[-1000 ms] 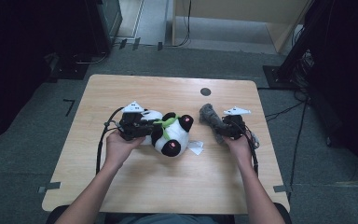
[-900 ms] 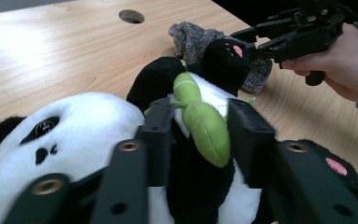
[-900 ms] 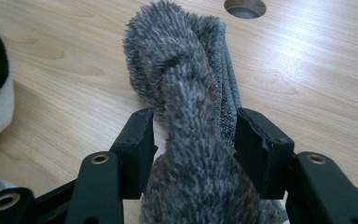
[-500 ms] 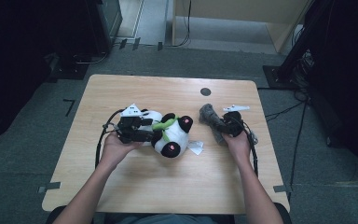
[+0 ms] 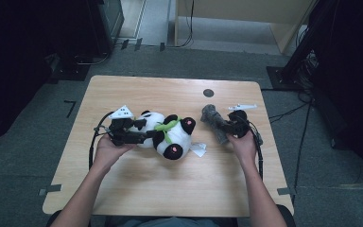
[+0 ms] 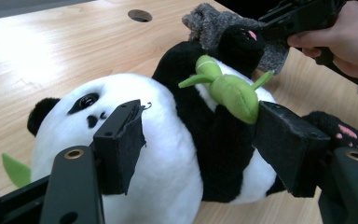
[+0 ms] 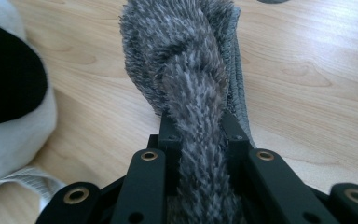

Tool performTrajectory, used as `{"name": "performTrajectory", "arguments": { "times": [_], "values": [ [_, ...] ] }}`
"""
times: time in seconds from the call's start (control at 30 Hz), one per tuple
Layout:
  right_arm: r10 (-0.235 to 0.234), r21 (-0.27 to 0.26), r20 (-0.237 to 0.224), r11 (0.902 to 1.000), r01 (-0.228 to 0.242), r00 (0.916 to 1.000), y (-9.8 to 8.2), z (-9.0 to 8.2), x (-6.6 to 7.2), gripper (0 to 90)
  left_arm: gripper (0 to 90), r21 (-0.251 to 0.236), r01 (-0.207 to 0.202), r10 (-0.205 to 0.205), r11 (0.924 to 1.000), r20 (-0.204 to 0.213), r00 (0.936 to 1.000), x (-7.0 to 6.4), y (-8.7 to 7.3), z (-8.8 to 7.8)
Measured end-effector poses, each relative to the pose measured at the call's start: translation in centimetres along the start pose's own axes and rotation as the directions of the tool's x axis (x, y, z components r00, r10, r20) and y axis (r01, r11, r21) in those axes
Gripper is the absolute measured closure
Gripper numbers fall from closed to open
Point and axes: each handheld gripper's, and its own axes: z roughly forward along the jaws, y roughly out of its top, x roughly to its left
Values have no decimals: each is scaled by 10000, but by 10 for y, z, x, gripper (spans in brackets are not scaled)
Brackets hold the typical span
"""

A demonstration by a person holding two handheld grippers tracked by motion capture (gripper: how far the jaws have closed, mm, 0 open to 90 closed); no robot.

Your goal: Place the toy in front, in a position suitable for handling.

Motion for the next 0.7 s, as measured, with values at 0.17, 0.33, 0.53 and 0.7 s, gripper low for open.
{"name": "performTrajectory", "arguments": {
  "times": [0.17, 0.33, 0.53, 0.7],
  "values": [
    [-153, 81, -71, 9998, 154, 9999, 3, -9, 11, 759, 319, 72, -38, 39, 10000, -161, 9999, 6, -6, -6],
    [-399, 34, -204, 9992, 400, 9990, -1, -26, 19, 759, 320, -39, 110, -111, 9999, -339, 9994, 17, -13, -15],
    [-466, -205, -271, 9987, 461, 9985, 4, -38, 24, 758, 314, -21, 235, -235, 9997, -308, 9992, 31, -21, -23],
    [-572, -212, -349, 9982, 564, 9978, 7, -41, 28, 755, 283, -154, 247, -252, 9996, -321, 9992, 41, -32, -28]
  ]
}}
